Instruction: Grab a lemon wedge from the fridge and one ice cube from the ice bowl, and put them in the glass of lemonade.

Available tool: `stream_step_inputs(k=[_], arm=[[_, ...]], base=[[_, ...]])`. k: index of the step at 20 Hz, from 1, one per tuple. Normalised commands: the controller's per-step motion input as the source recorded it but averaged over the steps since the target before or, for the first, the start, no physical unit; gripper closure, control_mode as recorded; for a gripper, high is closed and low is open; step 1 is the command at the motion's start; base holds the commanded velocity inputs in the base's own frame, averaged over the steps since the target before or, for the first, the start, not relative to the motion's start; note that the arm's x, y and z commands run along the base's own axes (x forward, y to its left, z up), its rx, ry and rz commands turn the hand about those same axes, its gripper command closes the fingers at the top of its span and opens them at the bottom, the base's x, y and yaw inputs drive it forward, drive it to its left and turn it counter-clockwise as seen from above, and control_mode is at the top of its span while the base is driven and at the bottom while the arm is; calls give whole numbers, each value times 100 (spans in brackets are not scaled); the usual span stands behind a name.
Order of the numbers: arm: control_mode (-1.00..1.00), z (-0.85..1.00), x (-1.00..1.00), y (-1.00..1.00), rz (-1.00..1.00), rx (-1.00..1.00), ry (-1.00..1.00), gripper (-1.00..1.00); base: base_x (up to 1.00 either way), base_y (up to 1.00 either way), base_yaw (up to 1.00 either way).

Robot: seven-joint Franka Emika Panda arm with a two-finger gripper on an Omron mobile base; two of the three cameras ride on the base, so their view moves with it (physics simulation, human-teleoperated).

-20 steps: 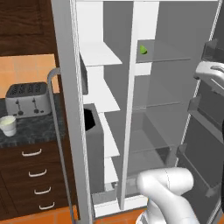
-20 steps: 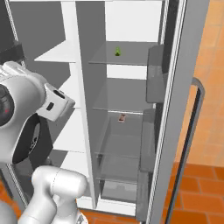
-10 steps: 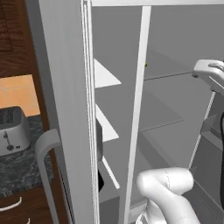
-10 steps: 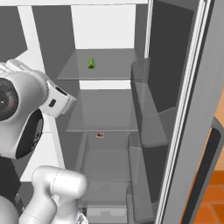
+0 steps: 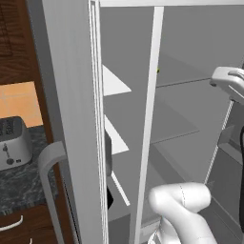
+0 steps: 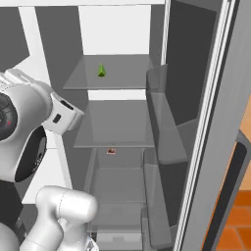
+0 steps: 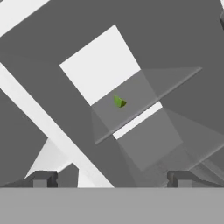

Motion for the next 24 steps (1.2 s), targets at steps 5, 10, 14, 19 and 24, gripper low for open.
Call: stream_step_inputs(k=[5, 10, 14, 19, 24], arm=[[-100, 39, 29, -10, 0, 0, 18, -100], [-100, 48, 84, 0, 6, -12, 44, -100], [-100, -25, 60, -19, 13, -2, -6, -100], [-100, -37, 84, -15, 35, -6, 4, -100], [-100, -14, 98, 24, 41, -38, 19, -100]], base=[[4, -7, 0], [0, 0, 0], [0, 0, 0], [0, 0, 0], [0, 0, 0]])
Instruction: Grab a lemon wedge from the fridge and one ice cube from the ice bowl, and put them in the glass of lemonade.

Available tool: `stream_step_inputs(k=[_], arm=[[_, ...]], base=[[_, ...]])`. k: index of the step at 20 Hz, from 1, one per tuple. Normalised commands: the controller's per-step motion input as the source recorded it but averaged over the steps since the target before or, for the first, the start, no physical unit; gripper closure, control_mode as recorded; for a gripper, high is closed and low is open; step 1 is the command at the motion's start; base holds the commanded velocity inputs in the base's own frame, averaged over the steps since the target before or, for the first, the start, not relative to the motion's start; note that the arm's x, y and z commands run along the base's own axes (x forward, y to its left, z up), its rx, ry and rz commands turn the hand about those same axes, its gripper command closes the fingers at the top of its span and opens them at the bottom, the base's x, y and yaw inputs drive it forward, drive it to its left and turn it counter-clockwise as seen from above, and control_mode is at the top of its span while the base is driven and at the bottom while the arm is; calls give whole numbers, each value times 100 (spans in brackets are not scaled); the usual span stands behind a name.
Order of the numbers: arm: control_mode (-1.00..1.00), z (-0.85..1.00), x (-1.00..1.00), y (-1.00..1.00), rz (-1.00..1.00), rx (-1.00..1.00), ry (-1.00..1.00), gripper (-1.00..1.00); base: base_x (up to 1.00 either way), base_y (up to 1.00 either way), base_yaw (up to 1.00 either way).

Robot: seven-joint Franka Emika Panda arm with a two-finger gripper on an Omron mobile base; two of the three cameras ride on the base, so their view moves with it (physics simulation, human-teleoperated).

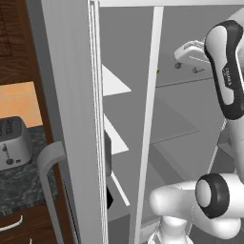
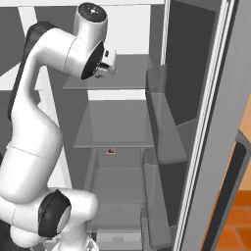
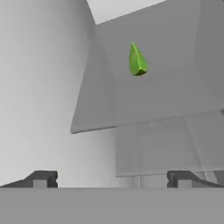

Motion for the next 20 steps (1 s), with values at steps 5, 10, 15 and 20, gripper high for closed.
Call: stream_step_inputs(k=[5, 10, 15, 20], arm=[[-100, -27, 48, 18, 21, -23, -4, -100], [-100, -31, 9, 0, 1, 0, -19, -100], [-100, -32, 39, 0, 0, 0, -12, -100], [-100, -6, 62, 5, 0, 0, -1, -100]], base=[[0, 0, 0], [0, 0, 0], [0, 0, 0], [0, 0, 0]])
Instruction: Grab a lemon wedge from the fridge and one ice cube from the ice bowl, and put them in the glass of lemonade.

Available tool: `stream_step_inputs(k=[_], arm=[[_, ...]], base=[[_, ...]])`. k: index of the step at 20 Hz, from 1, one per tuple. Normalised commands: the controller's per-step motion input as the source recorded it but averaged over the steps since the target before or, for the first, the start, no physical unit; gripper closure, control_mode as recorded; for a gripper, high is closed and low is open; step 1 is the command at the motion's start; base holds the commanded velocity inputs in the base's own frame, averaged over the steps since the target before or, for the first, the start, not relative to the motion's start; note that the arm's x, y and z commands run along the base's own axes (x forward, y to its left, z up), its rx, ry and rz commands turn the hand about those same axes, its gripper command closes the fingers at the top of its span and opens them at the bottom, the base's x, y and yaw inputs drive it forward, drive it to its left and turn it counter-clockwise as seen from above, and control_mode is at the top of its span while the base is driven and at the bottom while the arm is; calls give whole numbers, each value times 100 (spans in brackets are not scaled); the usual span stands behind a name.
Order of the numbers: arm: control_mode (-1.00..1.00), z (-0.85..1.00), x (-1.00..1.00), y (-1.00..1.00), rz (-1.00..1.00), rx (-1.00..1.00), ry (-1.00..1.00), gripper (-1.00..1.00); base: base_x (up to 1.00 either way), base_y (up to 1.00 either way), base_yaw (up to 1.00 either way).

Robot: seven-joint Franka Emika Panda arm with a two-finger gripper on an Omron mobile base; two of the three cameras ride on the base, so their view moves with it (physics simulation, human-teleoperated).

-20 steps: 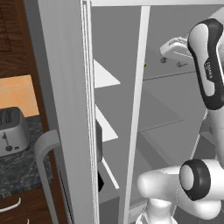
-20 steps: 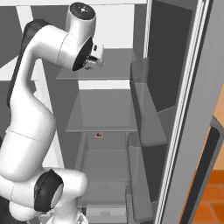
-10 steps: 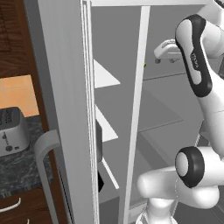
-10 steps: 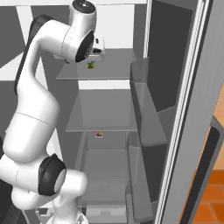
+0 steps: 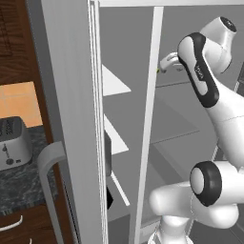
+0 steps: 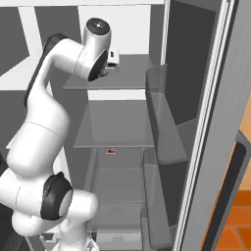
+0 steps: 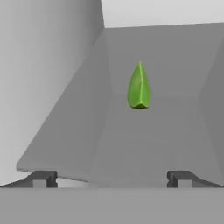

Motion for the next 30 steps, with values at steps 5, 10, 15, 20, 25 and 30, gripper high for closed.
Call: stream_step_inputs(k=[5, 10, 15, 20, 25, 30], arm=[[-100, 0, 76, 7, 0, -1, 1, -100], [-100, -12, 72, 0, 0, 0, 1, -100], [-100, -33, 63, 0, 0, 0, -1, -100], [-100, -2, 46, 0, 0, 0, 0, -100], [-100, -7, 0, 0, 1, -1, 0, -100], [-100, -37, 2, 15, 1, -2, 0, -100]], base=[[0, 0, 0], [0, 0, 0], [0, 0, 0], [0, 0, 0], [0, 0, 0], [0, 0, 0]])
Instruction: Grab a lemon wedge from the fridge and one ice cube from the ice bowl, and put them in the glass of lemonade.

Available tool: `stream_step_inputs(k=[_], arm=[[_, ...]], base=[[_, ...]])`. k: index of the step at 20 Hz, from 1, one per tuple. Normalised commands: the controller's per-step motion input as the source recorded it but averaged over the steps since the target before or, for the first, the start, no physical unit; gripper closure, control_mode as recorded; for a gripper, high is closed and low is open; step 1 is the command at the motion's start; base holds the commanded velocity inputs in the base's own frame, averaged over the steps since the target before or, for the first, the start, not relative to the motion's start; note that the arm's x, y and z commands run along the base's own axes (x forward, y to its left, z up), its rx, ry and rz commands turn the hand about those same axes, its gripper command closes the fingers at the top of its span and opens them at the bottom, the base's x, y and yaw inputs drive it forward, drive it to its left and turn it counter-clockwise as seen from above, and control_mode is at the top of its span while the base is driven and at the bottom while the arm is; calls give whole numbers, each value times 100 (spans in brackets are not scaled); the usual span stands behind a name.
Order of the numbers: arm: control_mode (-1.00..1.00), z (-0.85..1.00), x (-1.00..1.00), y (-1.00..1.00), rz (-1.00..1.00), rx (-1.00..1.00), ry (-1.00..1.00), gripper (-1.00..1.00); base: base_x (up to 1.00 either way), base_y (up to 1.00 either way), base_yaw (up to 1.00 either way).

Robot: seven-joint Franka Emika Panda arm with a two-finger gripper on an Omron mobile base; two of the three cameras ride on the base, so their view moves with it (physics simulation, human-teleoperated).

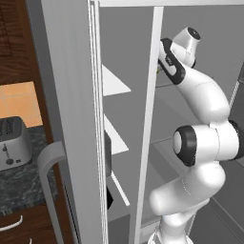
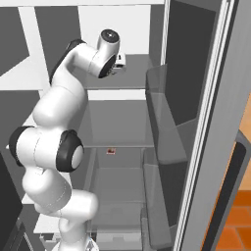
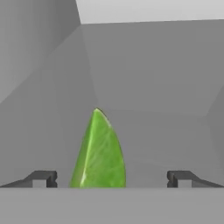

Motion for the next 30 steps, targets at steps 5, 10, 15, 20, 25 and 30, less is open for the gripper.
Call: stream_step_inputs(k=[5, 10, 15, 20, 25, 30], arm=[[-100, -4, 0, 13, 0, 0, 2, -100], [-100, -7, 0, 18, 0, -1, 6, 100], [-100, -4, 0, 5, 0, -1, 11, 100], [-100, -1, -33, -12, 0, 0, -4, 100], [-100, 0, -100, -39, 3, 7, -31, 100], [-100, 11, -100, -18, 9, -1, -19, 100]], base=[[0, 0, 0], [0, 0, 0], [0, 0, 0], [0, 0, 0], [0, 0, 0], [0, 0, 0]])
